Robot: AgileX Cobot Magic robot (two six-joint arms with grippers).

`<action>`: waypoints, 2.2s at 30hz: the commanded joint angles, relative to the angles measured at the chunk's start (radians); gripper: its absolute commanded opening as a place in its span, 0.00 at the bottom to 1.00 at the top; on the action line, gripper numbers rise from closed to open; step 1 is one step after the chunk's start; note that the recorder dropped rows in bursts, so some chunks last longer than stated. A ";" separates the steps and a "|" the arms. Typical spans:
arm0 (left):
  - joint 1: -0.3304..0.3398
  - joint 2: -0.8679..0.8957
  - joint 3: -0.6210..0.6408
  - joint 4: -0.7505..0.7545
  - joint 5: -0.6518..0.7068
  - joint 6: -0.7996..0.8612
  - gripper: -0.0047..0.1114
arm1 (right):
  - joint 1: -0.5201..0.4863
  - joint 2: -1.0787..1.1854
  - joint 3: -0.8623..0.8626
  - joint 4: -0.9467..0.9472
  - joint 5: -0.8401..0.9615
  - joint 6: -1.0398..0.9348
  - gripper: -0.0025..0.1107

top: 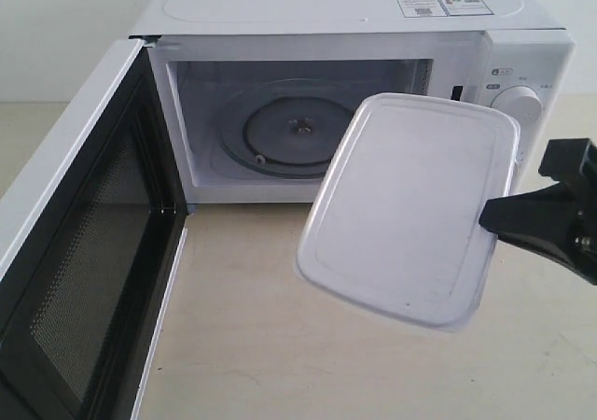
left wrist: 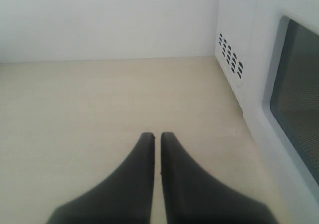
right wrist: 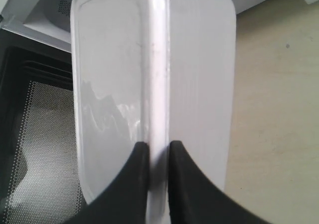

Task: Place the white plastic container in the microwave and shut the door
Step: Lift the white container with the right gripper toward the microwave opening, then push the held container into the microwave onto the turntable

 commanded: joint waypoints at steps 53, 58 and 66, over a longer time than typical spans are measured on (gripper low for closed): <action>0.002 -0.003 0.004 0.003 -0.001 -0.005 0.08 | 0.529 0.375 0.264 -1.285 -1.377 1.702 0.02; 0.002 -0.003 0.004 0.003 -0.001 -0.005 0.08 | 0.529 0.495 0.260 -1.264 -1.485 1.723 0.02; 0.002 -0.003 0.004 0.003 -0.001 -0.005 0.08 | 0.529 0.601 0.194 -1.230 -1.502 1.731 0.02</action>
